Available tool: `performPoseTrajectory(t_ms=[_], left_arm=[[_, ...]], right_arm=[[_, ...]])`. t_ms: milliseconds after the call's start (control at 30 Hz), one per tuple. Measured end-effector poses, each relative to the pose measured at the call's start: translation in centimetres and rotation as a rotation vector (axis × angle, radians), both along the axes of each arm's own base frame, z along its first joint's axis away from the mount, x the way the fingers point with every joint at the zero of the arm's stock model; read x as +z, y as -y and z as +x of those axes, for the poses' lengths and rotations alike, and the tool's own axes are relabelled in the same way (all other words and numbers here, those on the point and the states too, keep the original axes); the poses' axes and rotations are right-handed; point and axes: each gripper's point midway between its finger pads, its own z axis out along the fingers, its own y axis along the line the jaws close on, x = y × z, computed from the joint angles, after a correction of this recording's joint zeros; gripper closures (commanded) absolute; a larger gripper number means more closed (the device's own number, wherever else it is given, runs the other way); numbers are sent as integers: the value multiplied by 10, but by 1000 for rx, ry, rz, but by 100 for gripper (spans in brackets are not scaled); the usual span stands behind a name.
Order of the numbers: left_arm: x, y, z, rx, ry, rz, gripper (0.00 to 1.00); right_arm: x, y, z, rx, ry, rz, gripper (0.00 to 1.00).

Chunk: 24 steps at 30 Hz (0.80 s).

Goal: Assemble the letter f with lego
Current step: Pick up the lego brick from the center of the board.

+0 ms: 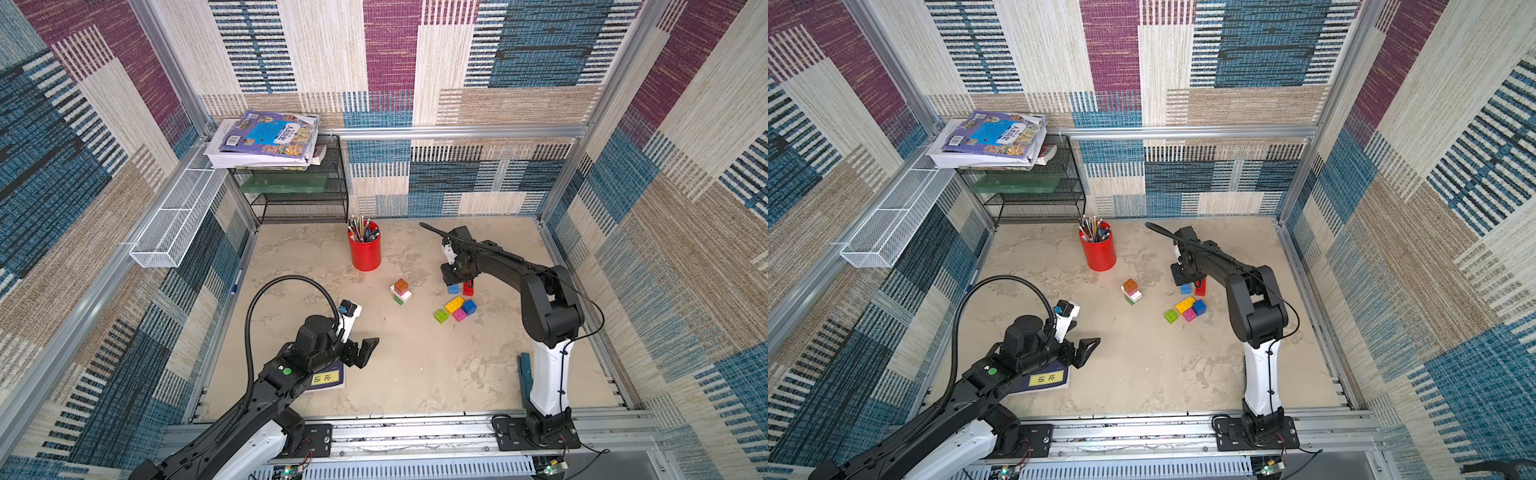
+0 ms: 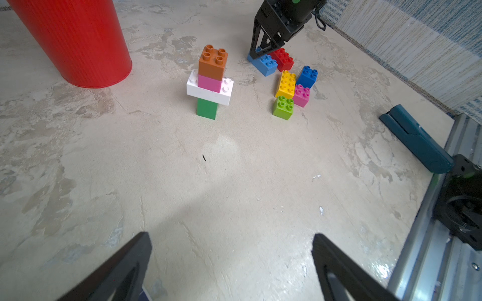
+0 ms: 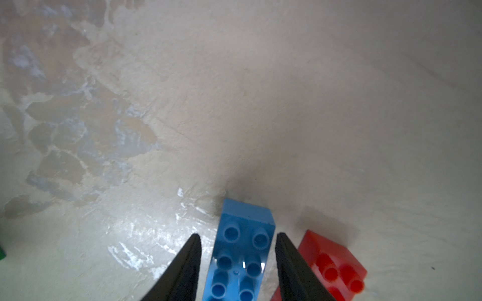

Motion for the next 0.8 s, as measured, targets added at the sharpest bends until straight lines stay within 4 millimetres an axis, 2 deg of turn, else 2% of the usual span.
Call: performPoseTrajectory(t_ms=[800], left_arm=[[0,0,0,0,1,-1,1]], right_arm=[[-8,0,1,-1,-15,-7,57]])
